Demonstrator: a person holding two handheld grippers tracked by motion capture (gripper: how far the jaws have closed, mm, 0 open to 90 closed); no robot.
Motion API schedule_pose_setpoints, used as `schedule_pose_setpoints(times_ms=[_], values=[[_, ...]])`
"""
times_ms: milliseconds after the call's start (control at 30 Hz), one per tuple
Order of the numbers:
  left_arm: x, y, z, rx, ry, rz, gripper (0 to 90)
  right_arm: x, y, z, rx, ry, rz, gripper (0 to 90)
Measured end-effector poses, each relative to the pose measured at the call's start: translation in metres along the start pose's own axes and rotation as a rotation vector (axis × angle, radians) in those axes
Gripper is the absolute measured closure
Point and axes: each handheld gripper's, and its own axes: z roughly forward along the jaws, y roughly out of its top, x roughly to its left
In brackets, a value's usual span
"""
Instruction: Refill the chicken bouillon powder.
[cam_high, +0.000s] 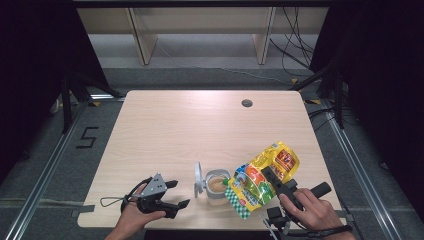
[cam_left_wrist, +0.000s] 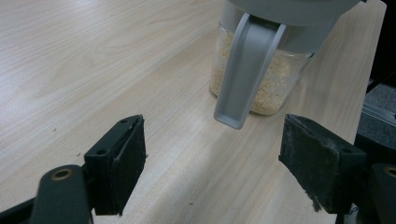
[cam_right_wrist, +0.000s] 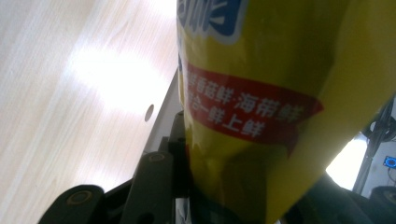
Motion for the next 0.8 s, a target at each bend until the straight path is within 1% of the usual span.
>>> schedule_pose_setpoints(times_ms=[100, 133, 167, 233, 267, 300, 333, 367, 400, 433, 467, 500, 533, 567, 633, 667, 700, 733, 767, 800], values=[[0.0, 0.0, 0.0, -0.005, -0.001, -0.002, 21.9, 0.002, 0.0, 0.0, -0.005, 0.003, 0.014, 67.9], [0.001, 0.0, 0.0, -0.004, 0.0, 0.011, 21.9, 0.002, 0.0, 0.0, -0.006, 0.007, 0.017, 67.9], [0.001, 0.0, 0.0, -0.011, -0.001, 0.018, 21.9, 0.004, 0.0, 0.0, -0.002, 0.013, 0.037, 67.9], [0.001, 0.001, -0.001, -0.005, 0.001, 0.021, 21.9, 0.002, 0.0, 0.0, -0.011, 0.013, 0.028, 67.9], [0.001, 0.001, -0.001, -0.005, 0.005, 0.019, 21.9, 0.004, 0.0, 0.0, -0.014, 0.002, 0.062, 67.9], [0.001, 0.001, -0.001, -0.005, 0.005, 0.02, 21.9, 0.004, 0.0, 0.0, -0.011, 0.001, 0.073, 67.9], [0.001, 0.001, -0.001, -0.005, 0.004, 0.021, 21.9, 0.004, 0.0, -0.001, -0.007, 0.002, 0.079, 67.9], [0.001, 0.001, 0.0, -0.005, 0.0, 0.02, 21.9, 0.004, -0.001, 0.0, -0.015, -0.008, 0.079, 67.9], [0.001, 0.0, 0.0, -0.003, -0.001, 0.011, 21.9, 0.004, -0.001, -0.001, -0.019, -0.014, 0.083, 67.9], [0.0, 0.0, 0.0, -0.004, 0.0, -0.002, 21.9, 0.006, -0.001, -0.002, -0.002, 0.004, 0.125, 67.9], [0.0, 0.0, 0.0, -0.004, 0.0, -0.001, 21.9, 0.007, -0.001, -0.003, 0.006, 0.004, 0.139, 67.9], [0.0, 0.0, 0.0, -0.001, 0.003, 0.002, 21.9, 0.005, -0.001, -0.003, -0.005, -0.008, 0.118, 67.9], [0.0, 0.0, 0.0, -0.005, 0.0, 0.001, 21.9, 0.008, -0.001, -0.003, 0.006, 0.005, 0.154, 67.9], [0.001, 0.001, -0.001, -0.005, 0.001, 0.022, 21.9, 0.006, -0.001, -0.003, -0.009, -0.009, 0.132, 67.9], [0.0, 0.0, 0.0, -0.004, 0.0, -0.001, 21.9, 0.007, -0.002, -0.003, -0.015, -0.007, 0.148, 67.9], [0.0, 0.0, 0.0, -0.004, 0.001, 0.0, 21.9, 0.007, -0.002, -0.003, -0.013, -0.008, 0.152, 67.9], [0.001, 0.001, -0.001, -0.005, 0.001, 0.022, 21.9, 0.01, -0.001, -0.004, 0.0, 0.005, 0.178, 68.0], [0.001, 0.001, 0.0, -0.006, 0.003, 0.018, 21.9, 0.011, -0.001, -0.004, 0.004, 0.011, 0.191, 67.9], [0.001, 0.001, -0.001, -0.004, 0.0, 0.019, 21.9, 0.01, -0.001, -0.003, -0.007, 0.009, 0.186, 67.9], [0.001, 0.001, -0.001, -0.005, 0.001, 0.019, 21.9, 0.013, -0.001, -0.004, 0.004, 0.013, 0.218, 67.9]])
